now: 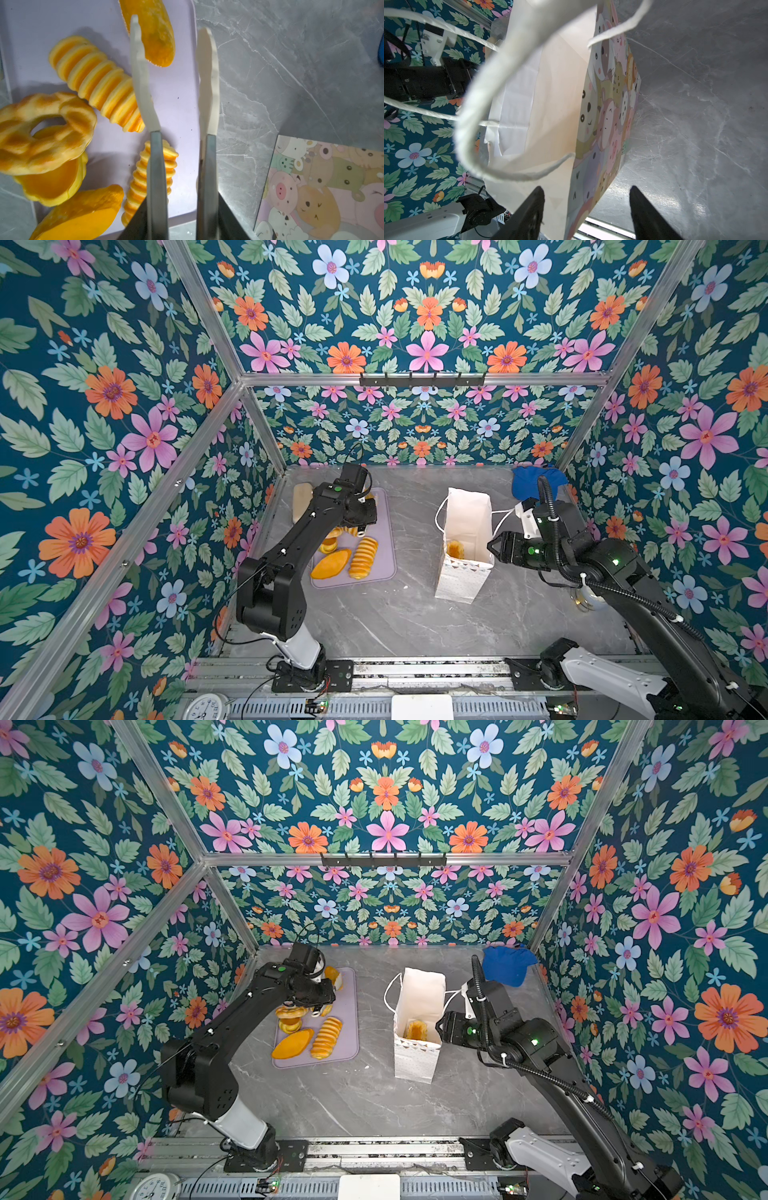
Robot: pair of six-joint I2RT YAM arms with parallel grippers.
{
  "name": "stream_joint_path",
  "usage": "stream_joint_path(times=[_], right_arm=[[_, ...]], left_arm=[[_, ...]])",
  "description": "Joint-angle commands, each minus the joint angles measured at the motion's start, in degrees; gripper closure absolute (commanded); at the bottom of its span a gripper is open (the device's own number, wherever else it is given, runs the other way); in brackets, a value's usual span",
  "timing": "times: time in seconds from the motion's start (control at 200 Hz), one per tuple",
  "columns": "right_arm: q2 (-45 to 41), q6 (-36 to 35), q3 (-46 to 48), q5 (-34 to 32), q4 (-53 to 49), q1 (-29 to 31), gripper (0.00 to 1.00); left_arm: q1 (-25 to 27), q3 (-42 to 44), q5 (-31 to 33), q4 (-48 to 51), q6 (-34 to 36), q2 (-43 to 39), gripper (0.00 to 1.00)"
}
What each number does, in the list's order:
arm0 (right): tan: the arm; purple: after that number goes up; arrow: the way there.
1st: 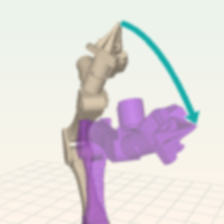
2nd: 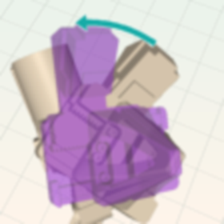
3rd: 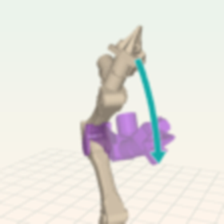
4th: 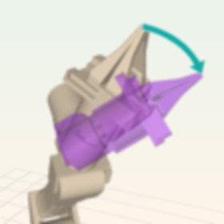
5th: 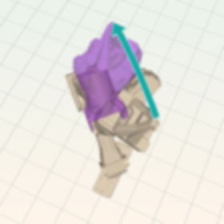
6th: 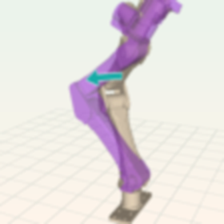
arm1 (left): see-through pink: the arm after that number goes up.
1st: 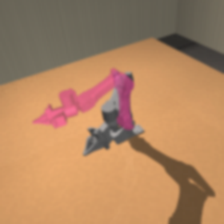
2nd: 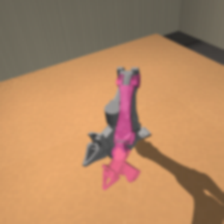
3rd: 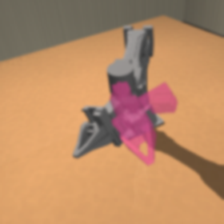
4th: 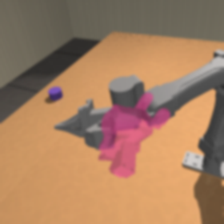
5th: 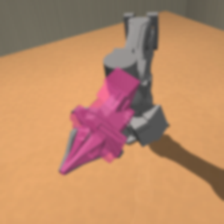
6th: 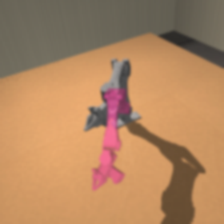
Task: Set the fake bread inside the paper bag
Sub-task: 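Pinch another yellow-orange bun on the tray with the tongs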
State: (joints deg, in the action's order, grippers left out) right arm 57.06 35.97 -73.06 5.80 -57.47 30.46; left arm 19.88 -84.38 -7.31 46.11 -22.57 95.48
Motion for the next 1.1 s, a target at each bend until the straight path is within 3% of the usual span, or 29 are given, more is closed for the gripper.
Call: stream_joint_path(times=[0.0, 0.865, 1.095], right_arm=[[-0.3, -0.4, 0.0, -0.2, 0.7, 0.0, 0.35], [-1.1, -1.2, 0.7, -1.1, 1.3, 0.0, 0.34], [-1.0, -1.1, 0.8, -1.3, 1.5, 0.0, 0.34]], left_arm=[[-0.7, -1.9, 0.6, -0.2, -0.3, 1.9, 0.51], [-3.1, -8.7, 1.6, -1.8, -0.9, 16.4, 0.45], [-3.1, -9.9, 0.8, -2.9, -0.9, 18.5, 0.52]])
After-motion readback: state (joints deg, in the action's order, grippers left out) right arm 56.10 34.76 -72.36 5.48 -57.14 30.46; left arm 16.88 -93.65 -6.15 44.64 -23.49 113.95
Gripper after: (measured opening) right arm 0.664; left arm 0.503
